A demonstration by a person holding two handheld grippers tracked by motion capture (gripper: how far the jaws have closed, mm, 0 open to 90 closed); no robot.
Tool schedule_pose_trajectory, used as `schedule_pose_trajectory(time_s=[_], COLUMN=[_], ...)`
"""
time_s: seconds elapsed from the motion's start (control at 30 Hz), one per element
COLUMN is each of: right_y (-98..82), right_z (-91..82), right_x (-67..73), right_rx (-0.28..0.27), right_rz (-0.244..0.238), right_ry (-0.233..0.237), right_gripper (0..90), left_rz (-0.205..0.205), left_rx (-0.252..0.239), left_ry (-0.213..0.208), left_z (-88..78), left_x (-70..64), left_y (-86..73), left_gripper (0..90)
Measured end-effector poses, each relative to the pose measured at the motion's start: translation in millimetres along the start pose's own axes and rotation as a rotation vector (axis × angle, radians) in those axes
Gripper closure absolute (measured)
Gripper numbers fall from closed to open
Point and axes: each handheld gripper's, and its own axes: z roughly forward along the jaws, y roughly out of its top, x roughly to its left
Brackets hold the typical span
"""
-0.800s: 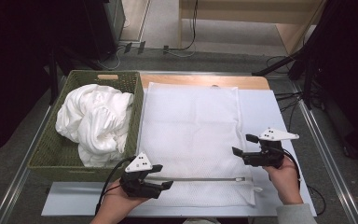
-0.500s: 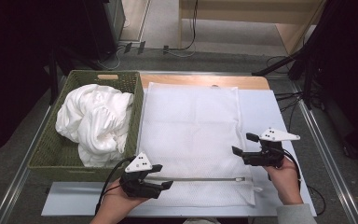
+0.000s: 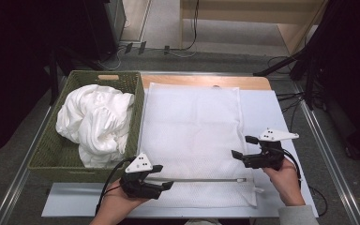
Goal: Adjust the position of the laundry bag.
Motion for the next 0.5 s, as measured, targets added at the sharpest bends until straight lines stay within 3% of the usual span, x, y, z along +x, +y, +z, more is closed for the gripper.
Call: schedule_pose_trajectory(time_s=[0.07,0.13,0.23,0.3,0.5], right_y=[0.5,1.3,1.6,0.8,0.5], right_z=[0.0,0.4,-1.0,-3.2,-4.4], right_x=[1.9,5.3,5.7,6.0,6.8], right_rx=[-0.009,-0.023,-0.021,-0.043,-0.052], right_rz=[-0.017,-0.033,-0.023,-0.027,-0.013], right_ry=[-0.004,-0.040,-0.024,0.017,0.029], right_gripper=[16.6,15.9,15.0,13.6,13.6], left_rz=[0.000,0.001,0.004,0.005,0.007], left_rx=[-0.001,0.001,0.003,0.003,0.006], left_ry=[-0.002,0.000,-0.001,-0.002,-0.003], left_z=[0.1,0.2,0.7,1.1,1.1], left_x=[0.3,0.4,0.3,0.3,0.7], left_y=[0.3,0.8,1.4,1.6,2.5], left_gripper=[32.6,32.6,32.6,32.6,32.6])
